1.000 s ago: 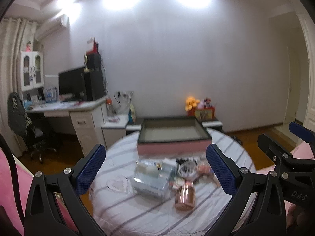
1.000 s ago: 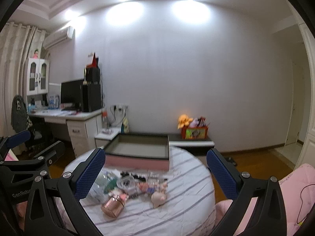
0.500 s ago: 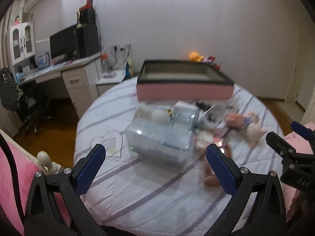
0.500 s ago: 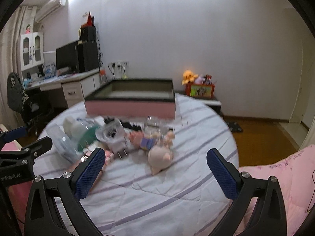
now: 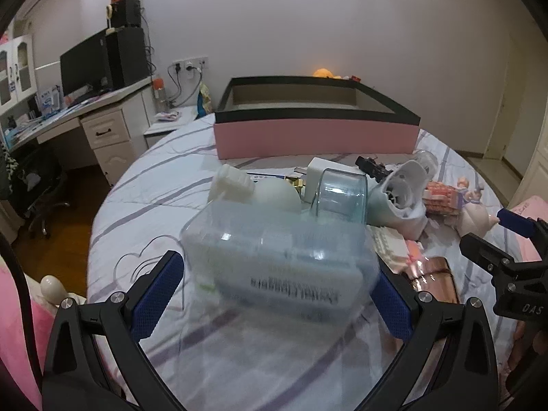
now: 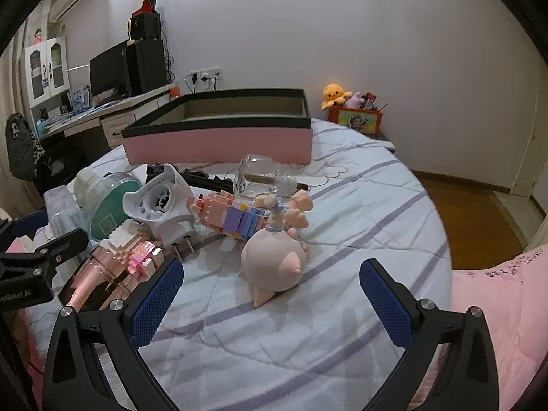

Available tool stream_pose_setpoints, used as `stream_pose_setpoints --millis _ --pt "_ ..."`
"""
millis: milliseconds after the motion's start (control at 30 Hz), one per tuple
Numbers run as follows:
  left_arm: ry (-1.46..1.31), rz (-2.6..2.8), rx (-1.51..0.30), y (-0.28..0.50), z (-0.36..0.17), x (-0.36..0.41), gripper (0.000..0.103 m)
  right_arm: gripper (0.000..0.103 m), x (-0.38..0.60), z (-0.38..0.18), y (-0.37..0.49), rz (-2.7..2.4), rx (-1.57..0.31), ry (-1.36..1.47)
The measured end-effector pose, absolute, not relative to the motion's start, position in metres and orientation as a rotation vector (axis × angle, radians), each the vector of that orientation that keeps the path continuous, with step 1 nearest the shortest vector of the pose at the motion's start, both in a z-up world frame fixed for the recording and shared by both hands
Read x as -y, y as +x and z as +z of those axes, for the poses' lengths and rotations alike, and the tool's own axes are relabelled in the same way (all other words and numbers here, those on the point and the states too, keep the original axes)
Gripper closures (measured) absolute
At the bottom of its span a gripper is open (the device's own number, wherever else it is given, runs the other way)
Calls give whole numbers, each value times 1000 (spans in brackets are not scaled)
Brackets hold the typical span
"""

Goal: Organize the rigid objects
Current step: 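Grasp the clear dental flosser case with the left tool while the right tool grasps the pig figurine, then carry the flosser case with the left tool while the right tool carries the pig into the pink box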

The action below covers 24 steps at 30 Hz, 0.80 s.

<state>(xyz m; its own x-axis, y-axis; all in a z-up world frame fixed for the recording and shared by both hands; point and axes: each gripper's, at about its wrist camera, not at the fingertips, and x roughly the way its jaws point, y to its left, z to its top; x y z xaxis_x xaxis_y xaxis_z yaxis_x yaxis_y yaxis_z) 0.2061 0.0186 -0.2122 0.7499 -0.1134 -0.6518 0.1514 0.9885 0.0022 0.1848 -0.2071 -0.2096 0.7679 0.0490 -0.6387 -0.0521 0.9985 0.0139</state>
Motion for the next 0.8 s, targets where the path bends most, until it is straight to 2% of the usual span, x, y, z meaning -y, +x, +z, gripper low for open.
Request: stream_pose_setpoints --millis 67,100,300,367,400,433,467,600,800 --pt "47 -157 -720 214 -215 -20 1 0 206 -211 190 58 -707 -5" --pt "35 -169 -720 215 -215 -20 7 0 206 -213 193 60 -717 -3" --pt "23 -126 -702 209 -212 -24 7 0 212 -216 211 72 -763 16" --pt "36 -121 -685 203 -208 -22 7 8 216 -217 216 69 -774 25" --pt "39 -125 -678 201 -206 -21 7 16 217 -218 218 65 -785 27" --pt "39 -129 -673 200 -203 -21 7 29 218 -220 222 64 -805 29" --pt "40 -139 -664 197 -200 -20 7 35 220 -223 225 63 -821 31" --pt "31 -138 -644 190 -190 -22 7 52 221 -225 226 89 -828 25" --pt "14 -137 -615 180 -179 -23 7 52 223 -220 215 112 -811 49"
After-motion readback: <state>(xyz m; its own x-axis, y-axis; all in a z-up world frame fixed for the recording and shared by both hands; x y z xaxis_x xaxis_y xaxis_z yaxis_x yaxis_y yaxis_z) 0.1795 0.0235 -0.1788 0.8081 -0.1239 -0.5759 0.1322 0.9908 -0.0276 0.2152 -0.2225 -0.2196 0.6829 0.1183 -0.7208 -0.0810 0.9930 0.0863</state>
